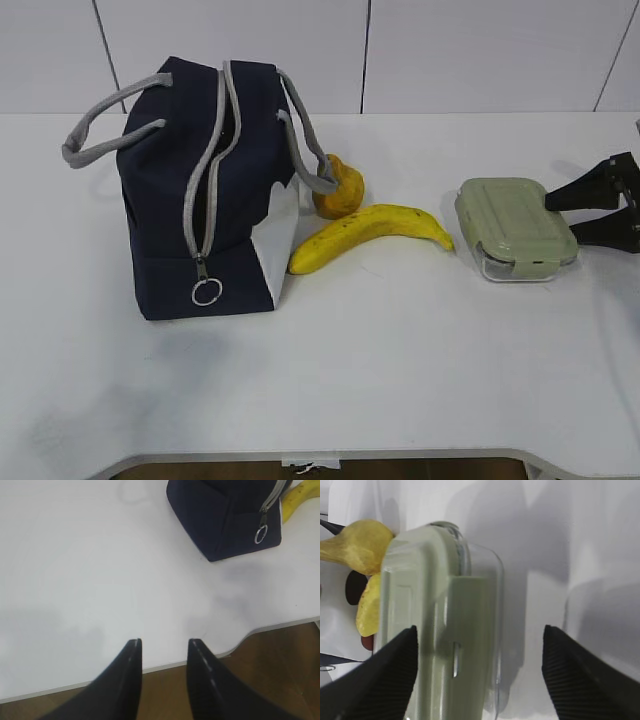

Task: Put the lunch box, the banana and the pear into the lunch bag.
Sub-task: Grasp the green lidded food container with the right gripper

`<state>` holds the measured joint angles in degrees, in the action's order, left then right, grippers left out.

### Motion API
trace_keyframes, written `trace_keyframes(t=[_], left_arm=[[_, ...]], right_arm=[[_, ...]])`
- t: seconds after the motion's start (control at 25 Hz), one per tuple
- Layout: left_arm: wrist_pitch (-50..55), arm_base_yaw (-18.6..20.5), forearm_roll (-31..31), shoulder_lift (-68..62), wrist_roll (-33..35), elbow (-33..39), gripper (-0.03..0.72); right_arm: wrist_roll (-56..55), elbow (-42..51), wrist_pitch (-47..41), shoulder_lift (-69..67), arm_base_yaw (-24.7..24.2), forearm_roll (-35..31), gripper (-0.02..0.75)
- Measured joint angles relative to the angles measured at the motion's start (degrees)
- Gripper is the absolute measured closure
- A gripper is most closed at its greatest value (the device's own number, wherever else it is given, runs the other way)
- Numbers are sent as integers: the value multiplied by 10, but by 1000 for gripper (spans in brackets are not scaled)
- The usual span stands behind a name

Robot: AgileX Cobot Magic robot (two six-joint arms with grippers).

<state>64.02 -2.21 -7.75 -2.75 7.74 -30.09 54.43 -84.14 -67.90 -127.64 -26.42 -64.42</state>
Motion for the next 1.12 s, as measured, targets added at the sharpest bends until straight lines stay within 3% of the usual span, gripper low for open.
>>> trace_keyframes(t=[0.48, 1.12], left_arm=[[0, 0, -1, 0, 0, 0, 449], [0, 0, -1, 0, 0, 0, 449]], right_arm=[[5, -2, -4, -24, 43, -35, 145], [6, -2, -4, -25, 50, -36, 146]])
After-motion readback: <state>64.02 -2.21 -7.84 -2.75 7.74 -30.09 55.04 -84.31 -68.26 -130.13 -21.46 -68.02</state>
